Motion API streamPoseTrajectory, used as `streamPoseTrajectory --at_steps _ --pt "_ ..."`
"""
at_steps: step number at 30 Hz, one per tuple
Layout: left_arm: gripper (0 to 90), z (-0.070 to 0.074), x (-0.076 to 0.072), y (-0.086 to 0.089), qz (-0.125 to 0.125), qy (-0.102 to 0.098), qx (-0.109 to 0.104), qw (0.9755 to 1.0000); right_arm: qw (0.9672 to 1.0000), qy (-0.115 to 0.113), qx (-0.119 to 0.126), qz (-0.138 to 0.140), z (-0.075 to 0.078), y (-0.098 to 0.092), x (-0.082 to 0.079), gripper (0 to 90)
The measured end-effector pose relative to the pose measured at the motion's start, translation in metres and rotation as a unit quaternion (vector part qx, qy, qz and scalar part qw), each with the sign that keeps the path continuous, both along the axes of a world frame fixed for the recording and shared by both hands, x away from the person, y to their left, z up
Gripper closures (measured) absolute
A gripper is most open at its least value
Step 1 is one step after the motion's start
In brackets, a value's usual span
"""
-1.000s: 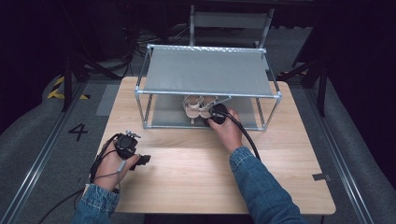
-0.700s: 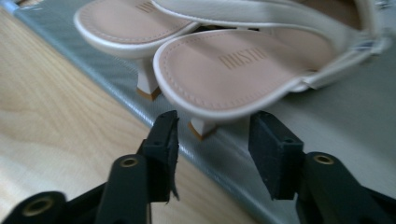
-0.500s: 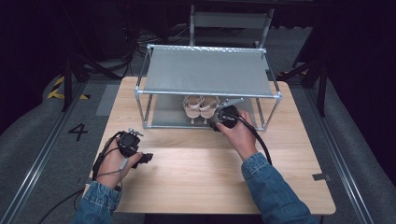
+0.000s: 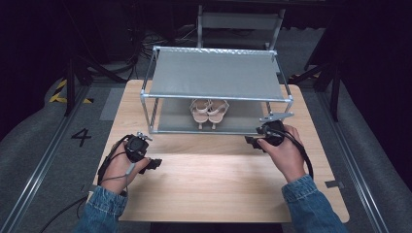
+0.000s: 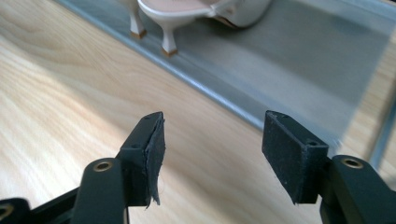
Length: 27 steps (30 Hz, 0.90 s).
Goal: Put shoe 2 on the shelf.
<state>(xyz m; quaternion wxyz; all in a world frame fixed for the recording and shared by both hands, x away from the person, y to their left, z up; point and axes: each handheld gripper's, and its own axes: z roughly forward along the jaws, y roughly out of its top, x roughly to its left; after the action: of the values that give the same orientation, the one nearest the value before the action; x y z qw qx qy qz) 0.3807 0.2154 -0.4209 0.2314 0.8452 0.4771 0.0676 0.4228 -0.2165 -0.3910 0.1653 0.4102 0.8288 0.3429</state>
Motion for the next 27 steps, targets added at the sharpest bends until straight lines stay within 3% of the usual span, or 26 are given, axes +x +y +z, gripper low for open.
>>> streamPoseTrajectory --at_steps 11,27 --pt "27.6 0.001 -0.002 0.004 -0.004 0.006 0.002 1.0000 0.9996 0.023 -0.007 -0.015 0.003 -0.041 -0.023 38.0" --pt "26.8 0.002 -0.004 0.013 0.000 0.011 0.004 0.9999 0.9976 0.048 -0.002 -0.050 -0.015 -0.089 -0.038 35.2"
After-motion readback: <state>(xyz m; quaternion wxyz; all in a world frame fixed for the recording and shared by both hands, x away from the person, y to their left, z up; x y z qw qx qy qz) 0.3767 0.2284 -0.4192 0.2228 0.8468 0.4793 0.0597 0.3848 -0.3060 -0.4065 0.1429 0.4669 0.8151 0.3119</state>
